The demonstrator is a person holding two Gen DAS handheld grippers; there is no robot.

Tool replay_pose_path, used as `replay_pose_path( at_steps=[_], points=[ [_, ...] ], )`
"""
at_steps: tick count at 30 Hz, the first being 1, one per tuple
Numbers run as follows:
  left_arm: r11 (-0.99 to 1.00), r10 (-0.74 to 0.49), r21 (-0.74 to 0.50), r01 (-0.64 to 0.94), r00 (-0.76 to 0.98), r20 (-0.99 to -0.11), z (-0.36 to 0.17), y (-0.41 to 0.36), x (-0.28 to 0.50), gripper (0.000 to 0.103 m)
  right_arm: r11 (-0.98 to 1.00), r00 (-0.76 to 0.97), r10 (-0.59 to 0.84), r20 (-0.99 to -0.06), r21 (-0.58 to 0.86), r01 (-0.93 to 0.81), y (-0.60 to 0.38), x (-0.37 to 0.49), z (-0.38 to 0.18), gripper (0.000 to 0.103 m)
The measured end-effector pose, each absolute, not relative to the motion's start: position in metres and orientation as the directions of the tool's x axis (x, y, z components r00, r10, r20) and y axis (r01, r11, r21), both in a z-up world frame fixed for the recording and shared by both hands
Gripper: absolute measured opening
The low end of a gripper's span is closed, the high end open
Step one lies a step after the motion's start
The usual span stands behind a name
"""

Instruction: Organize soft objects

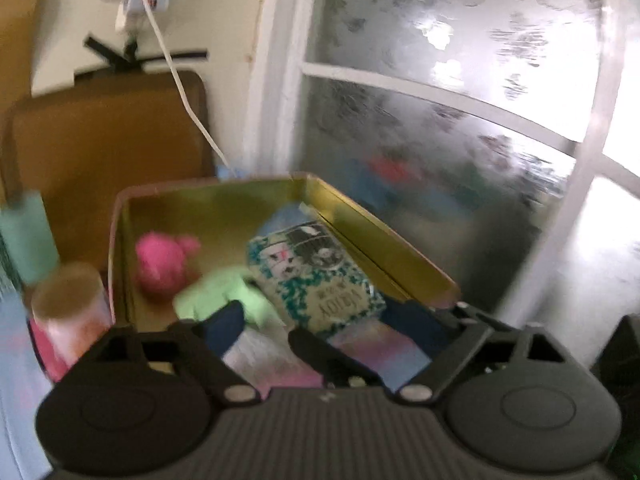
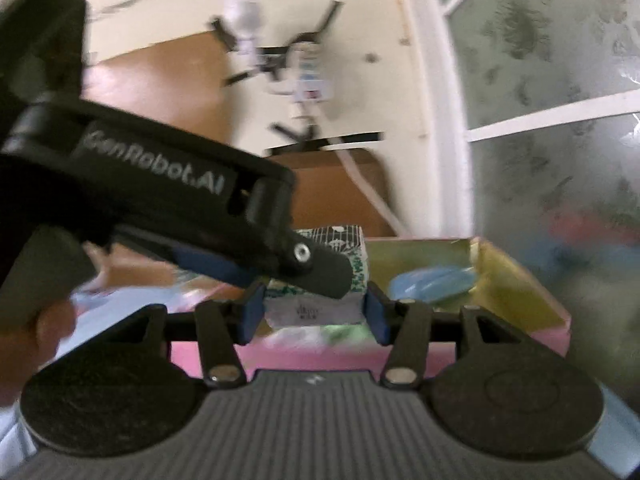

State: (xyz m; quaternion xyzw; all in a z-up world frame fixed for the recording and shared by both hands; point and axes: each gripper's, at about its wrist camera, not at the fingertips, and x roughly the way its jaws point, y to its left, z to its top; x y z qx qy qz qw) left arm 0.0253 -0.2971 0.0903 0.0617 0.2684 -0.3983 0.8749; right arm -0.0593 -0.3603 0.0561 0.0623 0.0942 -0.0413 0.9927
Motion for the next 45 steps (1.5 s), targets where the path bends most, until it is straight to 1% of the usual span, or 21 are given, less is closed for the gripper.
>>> replay_pose_path(
  at_steps=[3, 5, 7, 12, 16, 19, 23, 28, 35, 37, 40, 45],
  points=[
    [0.764, -0.566, -0.051, 0.643, 0.632, -0.530, 0.087, -0.313, 0.047, 0.096, 0.987, 0.960, -0.112, -0.258, 0.080, 0.137, -0.382, -0.017, 0.050, 0.069],
    [0.797, -0.540, -0.081, 0.599, 0.644, -0.543, 0.084, -0.305, 0.054, 0.096, 0.982, 0.947, -0.135, -0.291, 0.091, 0.168, -0.389, -0.010, 0.045, 0.069],
    [0.801, -0.546, -0.113, 0.588, 0.639, -0.541, 0.081, -0.290, 0.055, 0.097, 0.977, 0.955, -0.108, -0.277, 0.147, 0.153, -0.397, -0.023, 0.041, 0.069],
    [0.853, -0.454, -0.047, 0.519, 0.694, -0.559, 0.077, -0.268, 0.043, 0.098, 0.959, 0.970, -0.098, -0.224, 0.238, 0.152, -0.398, -0.071, 0.041, 0.068],
    [0.866, -0.409, 0.010, 0.499, 0.721, -0.559, 0.077, -0.252, 0.021, 0.103, 0.929, 0.973, -0.103, -0.205, 0.329, 0.167, -0.392, -0.104, 0.042, 0.068],
    [0.874, -0.390, 0.030, 0.484, 0.739, -0.549, 0.077, -0.235, 0.005, 0.103, 0.897, 0.968, -0.082, -0.237, 0.405, 0.175, -0.388, -0.116, 0.041, 0.068],
    [0.882, -0.385, 0.020, 0.471, 0.744, -0.546, 0.075, -0.214, -0.011, 0.103, 0.864, 0.959, -0.037, -0.282, 0.472, 0.172, -0.378, -0.126, 0.039, 0.068],
    [0.891, -0.369, 0.025, 0.453, 0.756, -0.541, 0.069, -0.196, -0.027, 0.103, 0.858, 0.942, -0.009, -0.335, 0.482, 0.180, -0.360, -0.131, 0.035, 0.068],
    [0.901, -0.344, 0.040, 0.433, 0.766, -0.543, 0.060, -0.176, -0.044, 0.103, 0.844, 0.934, 0.012, -0.358, 0.505, 0.183, -0.342, -0.138, 0.038, 0.069],
    [0.905, -0.330, 0.052, 0.423, 0.772, -0.544, 0.057, -0.172, -0.048, 0.103, 0.840, 0.932, 0.017, -0.362, 0.511, 0.184, -0.340, -0.140, 0.040, 0.071],
    [0.907, -0.317, 0.060, 0.416, 0.770, -0.553, 0.052, -0.166, -0.052, 0.103, 0.844, 0.933, 0.018, -0.360, 0.506, 0.180, -0.333, -0.141, 0.045, 0.072],
    [0.913, -0.311, 0.044, 0.407, 0.760, -0.571, 0.045, -0.155, -0.056, 0.103, 0.854, 0.933, 0.023, -0.359, 0.493, 0.169, -0.323, -0.141, 0.048, 0.073]
  ],
)
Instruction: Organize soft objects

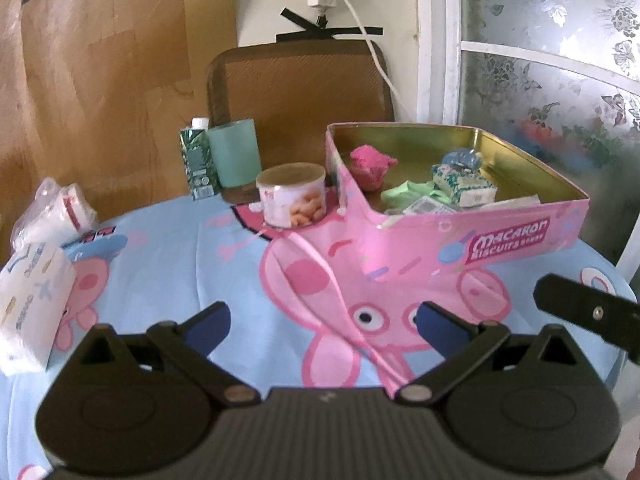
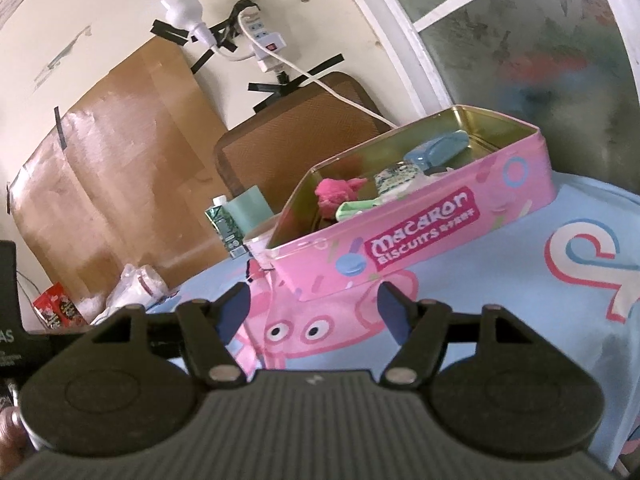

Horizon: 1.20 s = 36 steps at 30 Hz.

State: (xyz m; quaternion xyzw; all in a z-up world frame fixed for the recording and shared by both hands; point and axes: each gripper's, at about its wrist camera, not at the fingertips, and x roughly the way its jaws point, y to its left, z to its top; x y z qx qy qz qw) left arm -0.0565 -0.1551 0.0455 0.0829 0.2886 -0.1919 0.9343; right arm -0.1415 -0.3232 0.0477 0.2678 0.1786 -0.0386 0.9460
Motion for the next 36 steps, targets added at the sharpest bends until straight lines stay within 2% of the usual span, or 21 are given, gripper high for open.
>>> replay_pose_path(
  at_steps=[11, 16, 28, 36],
  points=[
    [0.928, -0.272, 0.061, 0.367, 0.782, -0.561, 0.042, -0.147, -0.060, 0.103, 0.863, 0.929, 0.030, -0.368, 0.479, 0.162, -0.314, -0.141, 0.047, 0.074],
    [0.927, -0.246, 0.111, 0.359, 0.804, -0.542, 0.041, -0.151, -0.065, 0.103, 0.858, 0.928, 0.037, -0.372, 0.487, 0.161, -0.315, -0.141, 0.045, 0.075],
    [0.919, -0.254, 0.123, 0.374, 0.802, -0.541, 0.039, -0.155, -0.067, 0.103, 0.847, 0.924, 0.037, -0.380, 0.503, 0.173, -0.318, -0.143, 0.039, 0.075],
    [0.940, -0.196, 0.150, 0.305, 0.848, -0.493, 0.042, -0.152, -0.069, 0.103, 0.842, 0.923, 0.036, -0.384, 0.509, 0.179, -0.319, -0.143, 0.037, 0.075]
  ],
)
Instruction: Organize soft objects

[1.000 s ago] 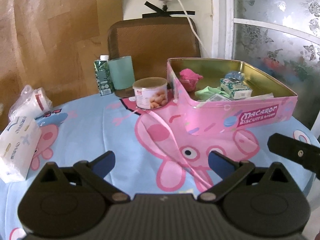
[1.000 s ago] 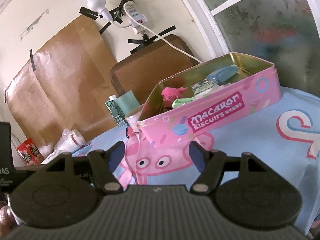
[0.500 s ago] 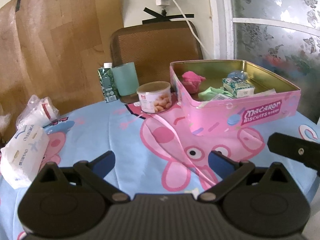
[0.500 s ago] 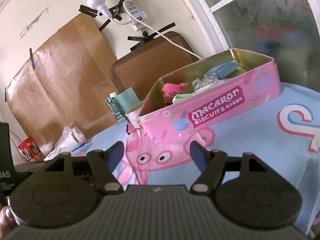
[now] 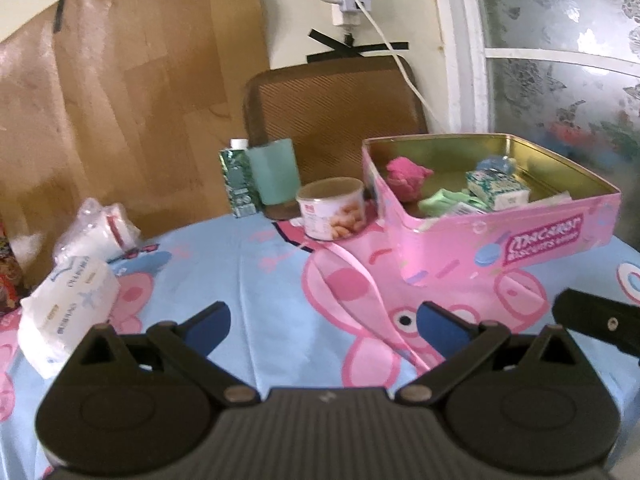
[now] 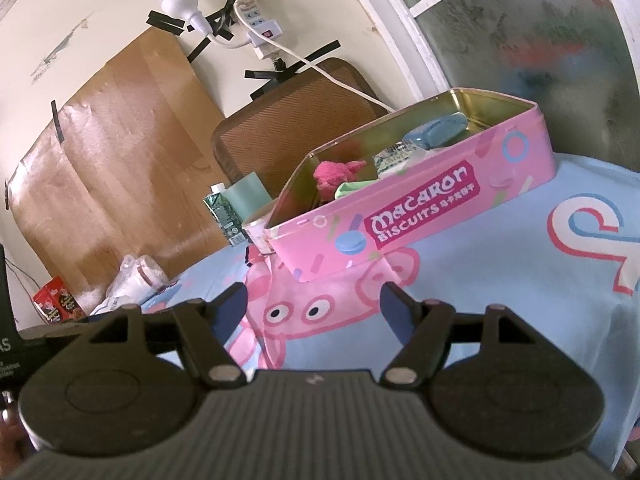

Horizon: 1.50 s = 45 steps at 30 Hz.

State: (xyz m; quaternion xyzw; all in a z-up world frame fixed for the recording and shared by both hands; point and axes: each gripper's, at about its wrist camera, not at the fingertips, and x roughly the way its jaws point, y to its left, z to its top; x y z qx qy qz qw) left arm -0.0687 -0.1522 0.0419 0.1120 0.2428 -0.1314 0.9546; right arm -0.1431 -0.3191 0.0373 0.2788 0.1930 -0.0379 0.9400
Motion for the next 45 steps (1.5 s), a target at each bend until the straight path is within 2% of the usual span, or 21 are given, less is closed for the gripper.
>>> replay_pose_path(
  at_steps=[13, 25, 32, 45],
  points=[
    [0.947, -0.168, 0.162, 0.279, 0.855, -0.491, 0.040, -0.151, -0.070, 0.103, 0.841, 0.921, 0.041, -0.387, 0.512, 0.178, -0.321, -0.143, 0.036, 0.076],
    [0.941, -0.176, 0.143, 0.308, 0.802, -0.571, 0.028, -0.153, -0.068, 0.103, 0.838, 0.920, 0.043, -0.390, 0.516, 0.180, -0.322, -0.143, 0.034, 0.076],
    [0.937, -0.201, 0.088, 0.339, 0.727, -0.657, 0.010, -0.153, -0.061, 0.103, 0.836, 0.917, 0.046, -0.397, 0.518, 0.183, -0.323, -0.144, 0.032, 0.077],
    [0.945, -0.183, 0.068, 0.319, 0.693, -0.698, 0.000, -0.149, -0.058, 0.103, 0.831, 0.911, 0.055, -0.409, 0.524, 0.186, -0.322, -0.142, 0.028, 0.077]
  ],
)
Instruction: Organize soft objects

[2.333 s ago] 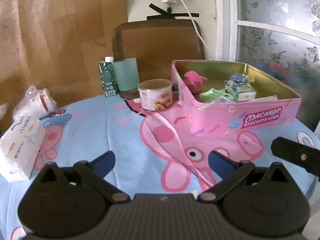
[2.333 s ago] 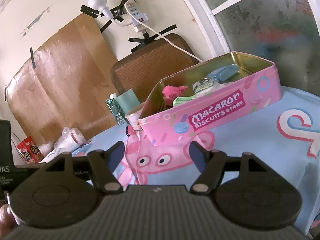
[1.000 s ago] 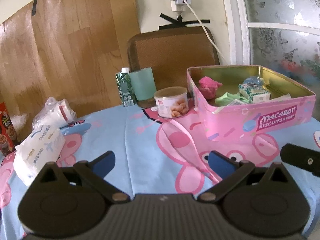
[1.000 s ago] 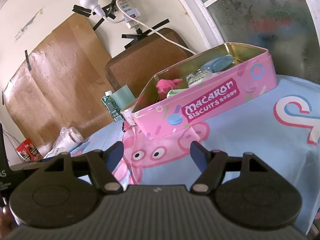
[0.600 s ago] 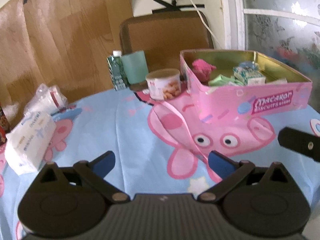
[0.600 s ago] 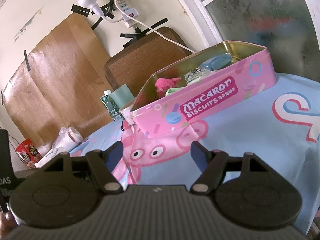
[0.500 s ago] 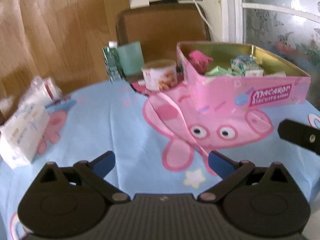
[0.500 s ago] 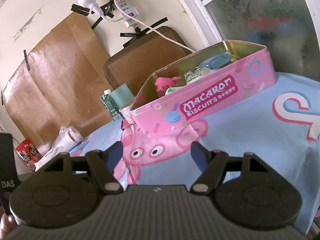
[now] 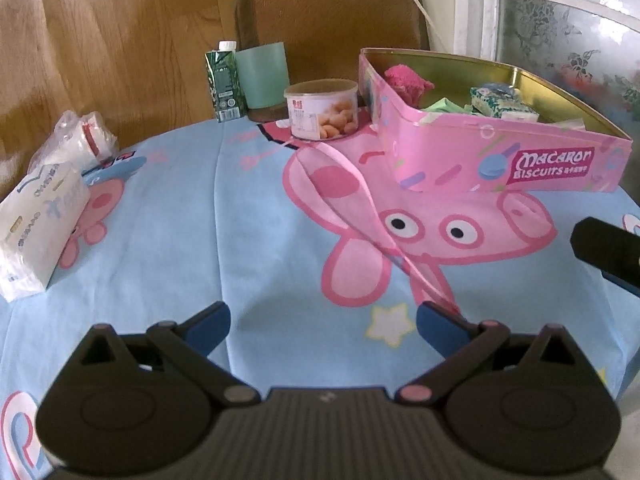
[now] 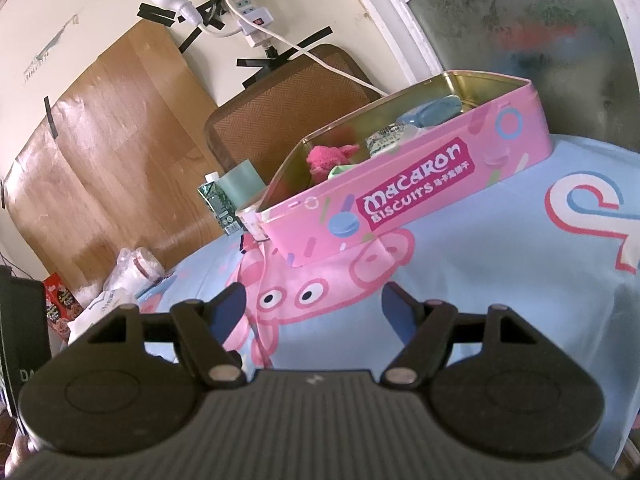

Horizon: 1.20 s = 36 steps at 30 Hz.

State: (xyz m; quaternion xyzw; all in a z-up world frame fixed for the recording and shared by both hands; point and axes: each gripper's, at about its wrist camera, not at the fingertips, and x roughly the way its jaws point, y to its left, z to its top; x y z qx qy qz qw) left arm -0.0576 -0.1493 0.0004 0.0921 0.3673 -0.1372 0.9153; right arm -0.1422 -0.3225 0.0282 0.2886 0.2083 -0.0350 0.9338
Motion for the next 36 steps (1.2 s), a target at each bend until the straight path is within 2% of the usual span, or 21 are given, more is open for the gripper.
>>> replay_pose_path(
  at_steps=[28, 34, 36],
  points=[
    [0.945, -0.194, 0.050, 0.325, 0.674, -0.713, 0.0003, -0.1500, -0.0571, 0.103, 0.832, 0.910, 0.054, -0.411, 0.523, 0.186, -0.3218, -0.1424, 0.0284, 0.078],
    [0.938, -0.221, 0.050, 0.344, 0.701, -0.678, 0.0051, -0.1498, -0.0615, 0.103, 0.836, 0.909, 0.054, -0.414, 0.516, 0.186, -0.3202, -0.1412, 0.0272, 0.078],
    [0.934, -0.240, 0.040, 0.356, 0.705, -0.668, 0.0077, -0.1492, -0.0625, 0.103, 0.842, 0.909, 0.049, -0.413, 0.507, 0.185, -0.3188, -0.1410, 0.0272, 0.081]
  ],
)
